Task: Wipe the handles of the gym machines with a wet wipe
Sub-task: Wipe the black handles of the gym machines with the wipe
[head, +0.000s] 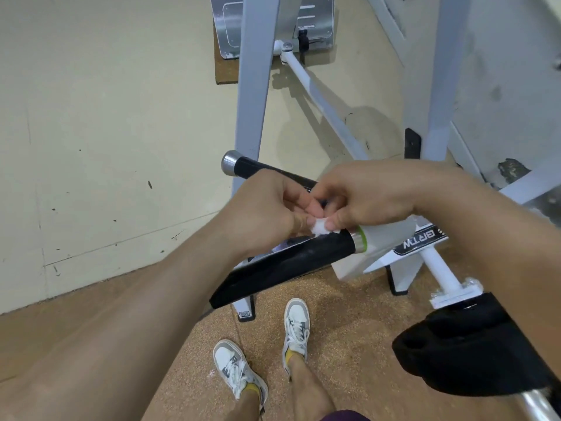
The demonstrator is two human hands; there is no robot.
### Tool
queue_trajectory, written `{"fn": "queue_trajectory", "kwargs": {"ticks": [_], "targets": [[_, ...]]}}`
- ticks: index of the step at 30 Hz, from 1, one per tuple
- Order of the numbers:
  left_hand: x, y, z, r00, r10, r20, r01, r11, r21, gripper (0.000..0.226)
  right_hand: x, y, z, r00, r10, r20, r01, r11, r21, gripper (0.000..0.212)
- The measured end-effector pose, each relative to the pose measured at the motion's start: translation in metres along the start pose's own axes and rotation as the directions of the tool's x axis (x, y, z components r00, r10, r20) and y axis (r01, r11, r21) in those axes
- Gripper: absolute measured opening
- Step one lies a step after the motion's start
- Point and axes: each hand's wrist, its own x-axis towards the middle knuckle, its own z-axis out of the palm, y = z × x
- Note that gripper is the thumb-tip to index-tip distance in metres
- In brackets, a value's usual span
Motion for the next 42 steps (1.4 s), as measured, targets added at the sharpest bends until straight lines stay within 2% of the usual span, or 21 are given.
{"fn": "queue_trajectory", "kwargs": {"ticks": [2,4,6,8,11,13,15,17,20,23,25,27,28,31,34,38,42], "targets": [[-0.014,-0.007,-0.011,0.994,0.038,-0.100,-0.024,0.990,0.136,0.013,0.003,-0.005,0.004,0.998,0.037,-0.055,-0.045,0.988,-0.146,0.013],[-0.035,-0.018,-0.028,0.985,0.022,-0.170,0.027,0.959,0.281,0.010,0.003,-0.011,0.009,0.991,0.037,-0.128,-0.068,0.966,-0.250,0.013],[-0.059,-0.032,-0.039,0.985,-0.065,-0.160,0.124,0.911,0.394,0.017,0.004,-0.014,0.014,0.985,0.017,-0.174,-0.057,0.972,-0.228,0.012],[-0.075,-0.046,-0.036,0.982,-0.118,-0.148,0.173,0.879,0.445,0.035,0.006,-0.012,0.018,0.983,0.018,-0.183,-0.038,0.993,-0.110,0.011],[-0.076,-0.054,-0.014,0.962,-0.075,-0.264,0.177,0.904,0.389,0.047,0.005,-0.009,0.020,0.982,0.023,-0.190,-0.014,0.999,0.048,0.011],[-0.071,-0.052,-0.007,0.943,-0.077,-0.325,0.193,0.920,0.341,0.047,0.006,-0.010,0.023,0.980,0.012,-0.199,0.005,0.996,0.086,0.012],[-0.069,-0.055,-0.008,0.939,-0.109,-0.325,0.206,0.937,0.281,0.045,0.006,-0.015,0.025,0.978,0.000,-0.210,0.021,0.995,0.101,0.013],[-0.072,-0.061,-0.013,0.951,-0.125,-0.282,0.190,0.957,0.218,0.042,0.004,-0.017,0.025,0.973,0.017,-0.231,-0.011,1.000,0.026,0.015],[-0.081,-0.070,-0.018,0.956,-0.132,-0.263,0.176,0.972,0.153,0.046,-0.003,-0.014,0.021,0.957,0.106,-0.269,-0.155,0.973,-0.169,0.015],[-0.082,-0.071,-0.013,0.935,-0.163,-0.316,0.205,0.973,0.104,0.056,0.002,-0.024,0.026,0.962,0.087,-0.259,-0.121,0.985,-0.121,0.012],[-0.080,-0.068,-0.009,0.916,-0.217,-0.337,0.234,0.972,0.009,0.053,0.006,-0.030,0.032,0.963,0.053,-0.263,-0.076,0.994,-0.077,0.011],[-0.081,-0.068,-0.009,0.914,-0.242,-0.324,0.232,0.970,-0.071,0.047,0.002,-0.029,0.033,0.955,0.080,-0.285,-0.081,0.997,0.011,0.013],[-0.083,-0.069,-0.010,0.919,-0.233,-0.318,0.211,0.972,-0.104,0.043,-0.001,-0.026,0.033,0.948,0.102,-0.303,-0.097,0.995,0.030,0.014],[-0.088,-0.078,-0.011,0.913,-0.152,-0.379,0.100,0.983,-0.153,0.027,-0.001,-0.028,0.037,0.925,0.114,-0.363,-0.145,0.988,-0.061,0.016],[-0.096,-0.087,-0.006,0.889,-0.117,-0.442,0.022,0.977,-0.213,0.013,0.008,-0.041,0.047,0.936,0.061,-0.347,-0.075,0.997,-0.025,0.013],[-0.105,-0.093,-0.004,0.890,-0.187,-0.416,-0.001,0.911,-0.412,0.021,0.005,-0.039,0.047,0.941,0.100,-0.325,-0.053,0.987,0.152,0.011],[-0.107,-0.089,-0.009,0.889,-0.215,-0.405,0.036,0.913,-0.405,0.014,0.003,-0.038,0.048,0.909,0.148,-0.389,-0.147,0.989,0.032,0.017]]}}
